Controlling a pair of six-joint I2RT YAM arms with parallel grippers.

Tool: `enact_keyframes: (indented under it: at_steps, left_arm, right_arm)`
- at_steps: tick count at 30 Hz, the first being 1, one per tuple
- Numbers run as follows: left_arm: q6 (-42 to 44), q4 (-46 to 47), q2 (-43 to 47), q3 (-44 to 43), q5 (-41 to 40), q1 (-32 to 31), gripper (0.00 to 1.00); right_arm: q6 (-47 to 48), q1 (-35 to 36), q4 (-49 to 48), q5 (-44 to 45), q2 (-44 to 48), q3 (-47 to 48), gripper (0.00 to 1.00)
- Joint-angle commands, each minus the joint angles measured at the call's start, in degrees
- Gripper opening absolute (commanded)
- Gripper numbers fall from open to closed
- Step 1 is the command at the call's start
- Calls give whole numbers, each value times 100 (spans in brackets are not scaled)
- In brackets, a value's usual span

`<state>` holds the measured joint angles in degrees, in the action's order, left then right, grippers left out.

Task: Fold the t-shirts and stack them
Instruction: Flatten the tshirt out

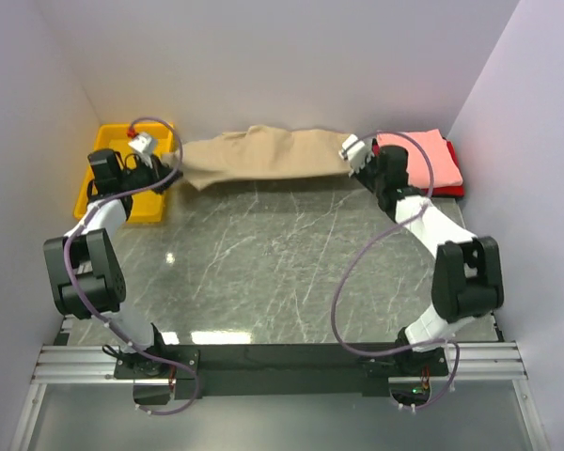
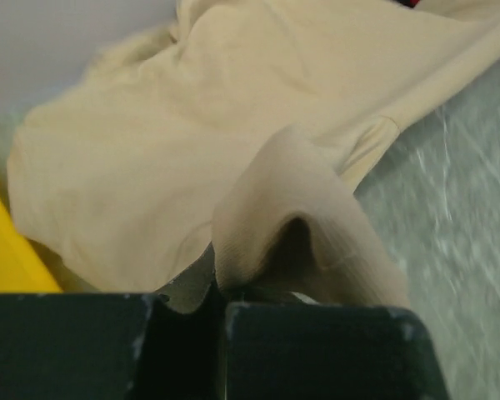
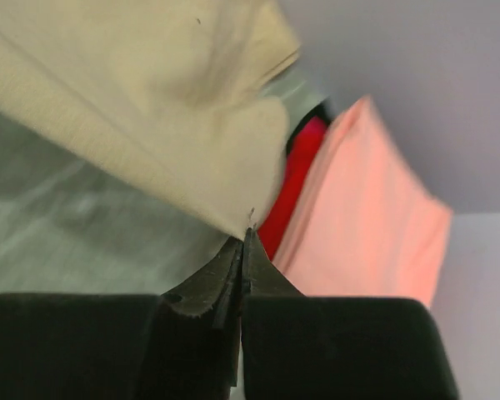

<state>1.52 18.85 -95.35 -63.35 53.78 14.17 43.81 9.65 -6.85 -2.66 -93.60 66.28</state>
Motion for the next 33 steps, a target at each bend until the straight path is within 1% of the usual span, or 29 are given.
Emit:
enact_keyframes:
  at_steps: [1,3,5,6,7,8,9,10,11,12,14,15,16,17,18,19,20,21,22,23,24,26,27,28,29,30,31,32,33]
  left_arm:
    - [2201,-1574,851,68,413,121,1]
    - [2981,-2303,913,25,449,147,1]
    - [3475,-3409,1053,-106,651,208,1]
    - [4365,-4589,1115,-316,756,226,1]
    - [4931,-5401,1141,-422,757,217,1]
    - [5511,-6062,1150,-502,748,226,1]
    - [6605,-6695,1159,-555,722,244,1]
    - [7242,-7467,1159,-555,635,244,1]
    - [7858,-8597,1168,-486,399,252,1]
    - [8699,-9009,1203,-346,240,270,2]
    - [9267,-9529,1518,277,-163,288,7]
    - [9714,-9584,1867,514,-253,288,11]
    - [9918,-9637,2054,926,-341,288,19]
    - [10138,-9742,2230,1095,-429,279,27]
    - [10253,-9751,2597,1236,-517,270,35]
    - [10263,-9751,2757,1403,-552,261,49]
    - [10254,-9760,2907,1465,-596,261,52]
    - [10263,-9778,3195,1518,-745,261,56]
    - [10263,-9769,3311,1528,-807,261,59]
    - [10176,-9769,3426,1545,-851,261,61]
    - [10106,-9778,3601,1519,-895,261,64]
    - [9974,-9752,3716,1475,-861,270,65]
    - [9651,-9708,3691,1431,-808,287,65]
    - [9222,-9333,3603,1300,-607,288,65]
    - [8730,-9138,3481,1195,-510,288,64]
    - [8142,-9058,3114,1081,-439,288,63]
    - [8188,-9257,2910,862,-273,279,60]
    - [8319,-9303,2717,764,-219,218,58]
    - [7929,-9094,2445,702,-236,96,57]
  right_arm:
    - [399,-165,428,-217,1325,-324,0]
    - [444,-165,982,-279,1493,-414,0]
    - [619,-165,1814,-463,1748,-423,0]
    - [776,-156,2219,-534,1975,-536,0]
    - [891,-156,2223,-613,2082,-598,0]
    - [1023,-165,2798,-674,2196,-642,0]
    - [1320,-165,3117,-840,2319,-721,0]
    - [1453,-148,3381,-903,2590,-957,0]
    - [1568,-139,3827,-964,2741,-1107,0]
    - [1874,-104,4058,-1008,2890,-1265,0]
    - [2304,10,4619,-1114,3391,-1784,0]
    - [2455,54,4805,-1158,3584,-1951,0]
    - [2587,185,5181,-1219,3943,-2266,0]
    - [2728,273,5394,-1228,4129,-2425,0]
    - [3051,370,5596,-1202,4296,-2575,0]
    - [3167,519,5964,-1150,4646,-2837,5]
    - [3273,738,6107,-1045,4823,-2962,16]
    - [3405,810,6221,-1044,5173,-3085,44]
    - [3458,837,6370,-1053,5342,-3112,53]
    - [3572,845,6424,-1096,5483,-3121,59]
    - [3608,846,6459,-1105,5658,-3095,63]
    - [3582,854,6503,-1071,5695,-3025,64]
    - [3521,854,6504,-1036,5652,-2955,64]
    - [3346,854,6451,-983,5442,-2815,66]
    - [2927,837,6242,-948,5266,-2701,66]
    - [2705,776,6179,-869,5064,-2569,66]
    - [2459,706,6039,-903,4575,-2272,66]
    - [1978,635,6020,-999,4283,-2103,65]
    - [1764,617,6055,-1139,3645,-1745,60]
